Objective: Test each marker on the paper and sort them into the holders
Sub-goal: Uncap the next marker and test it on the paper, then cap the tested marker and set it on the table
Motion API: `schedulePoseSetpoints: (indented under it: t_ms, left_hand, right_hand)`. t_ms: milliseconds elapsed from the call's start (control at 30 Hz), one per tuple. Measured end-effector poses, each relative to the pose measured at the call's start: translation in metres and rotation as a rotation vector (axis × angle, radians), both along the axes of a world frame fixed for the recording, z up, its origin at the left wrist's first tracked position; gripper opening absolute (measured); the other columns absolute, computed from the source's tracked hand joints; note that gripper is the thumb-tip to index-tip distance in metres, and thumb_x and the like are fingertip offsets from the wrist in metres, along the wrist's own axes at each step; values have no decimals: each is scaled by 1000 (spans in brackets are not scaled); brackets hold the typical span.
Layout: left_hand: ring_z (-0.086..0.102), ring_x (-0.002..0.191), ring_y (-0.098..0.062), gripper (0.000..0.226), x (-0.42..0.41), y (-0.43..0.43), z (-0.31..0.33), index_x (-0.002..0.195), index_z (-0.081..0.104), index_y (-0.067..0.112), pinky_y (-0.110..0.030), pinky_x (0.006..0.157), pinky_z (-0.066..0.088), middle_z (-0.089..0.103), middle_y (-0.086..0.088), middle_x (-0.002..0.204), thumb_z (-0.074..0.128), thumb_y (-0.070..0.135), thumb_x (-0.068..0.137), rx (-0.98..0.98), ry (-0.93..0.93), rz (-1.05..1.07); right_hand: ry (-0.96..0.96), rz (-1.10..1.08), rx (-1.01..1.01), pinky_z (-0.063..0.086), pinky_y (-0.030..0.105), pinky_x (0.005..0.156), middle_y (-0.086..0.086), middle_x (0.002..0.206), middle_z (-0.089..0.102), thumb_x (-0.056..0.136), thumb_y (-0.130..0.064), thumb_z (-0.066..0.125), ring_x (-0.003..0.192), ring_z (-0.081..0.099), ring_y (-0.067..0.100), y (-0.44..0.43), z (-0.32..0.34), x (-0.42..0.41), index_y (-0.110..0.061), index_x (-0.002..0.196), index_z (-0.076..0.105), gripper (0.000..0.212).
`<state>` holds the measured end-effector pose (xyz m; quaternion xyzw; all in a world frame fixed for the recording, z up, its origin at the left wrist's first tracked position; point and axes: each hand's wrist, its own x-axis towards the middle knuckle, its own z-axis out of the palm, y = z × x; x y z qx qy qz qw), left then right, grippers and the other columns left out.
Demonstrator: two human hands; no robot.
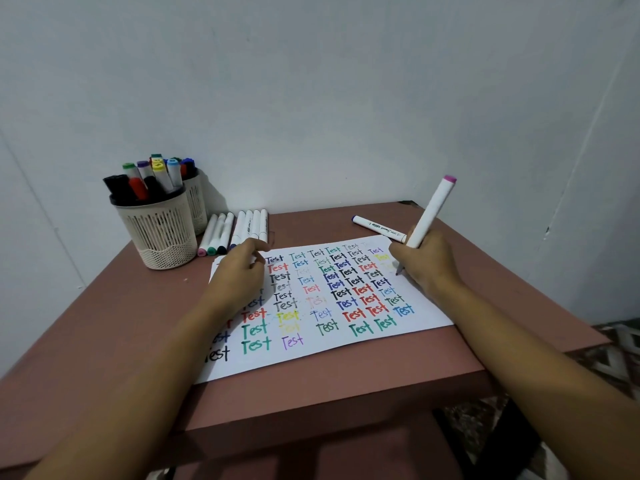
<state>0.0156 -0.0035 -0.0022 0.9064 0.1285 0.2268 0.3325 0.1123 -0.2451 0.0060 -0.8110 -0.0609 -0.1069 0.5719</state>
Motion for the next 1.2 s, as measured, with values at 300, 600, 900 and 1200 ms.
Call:
schedulePoseSetpoints:
  t_ms: [300, 600, 900, 1200]
  left_hand:
    - [50, 89, -19, 35, -2, -1, 2, 120, 53, 15, -28, 73, 37, 54, -3, 108, 35, 2, 93, -2, 8, -10]
    - [52, 89, -20, 36, -3, -2, 4, 120, 53, 16, -28, 73, 39, 53, -2, 108, 34, 3, 93, -4, 14, -14]
    - [47, 85, -18, 35, -2, -2, 2, 118, 55, 14, -27, 71, 33, 53, -1, 102, 36, 1, 92, 11, -10, 1]
    - [47, 82, -17, 35, -1, -2, 2, 119, 54, 15, -27, 68, 33, 54, -2, 104, 35, 2, 93, 9, -6, 0]
  right_hand:
    - [14, 15, 10, 53, 41, 60, 3, 52, 49, 78, -4, 63, 51, 55, 22, -1, 1, 0, -13, 62, 41, 29]
    - [-21, -28, -7, 56, 48, 69, 1, 54, 51, 79, -6, 63, 61, 63, 27, -2, 2, 0, -16, 63, 42, 28]
    - [-11, -32, -21, 54, 40, 63, 3, 58, 49, 81, -7, 61, 59, 59, 27, 0, 3, -2, -15, 64, 41, 27]
    - [-13, -88, 6, 53, 39, 59, 7, 56, 61, 77, -8, 61, 54, 61, 27, -2, 0, 0, -15, 62, 47, 22]
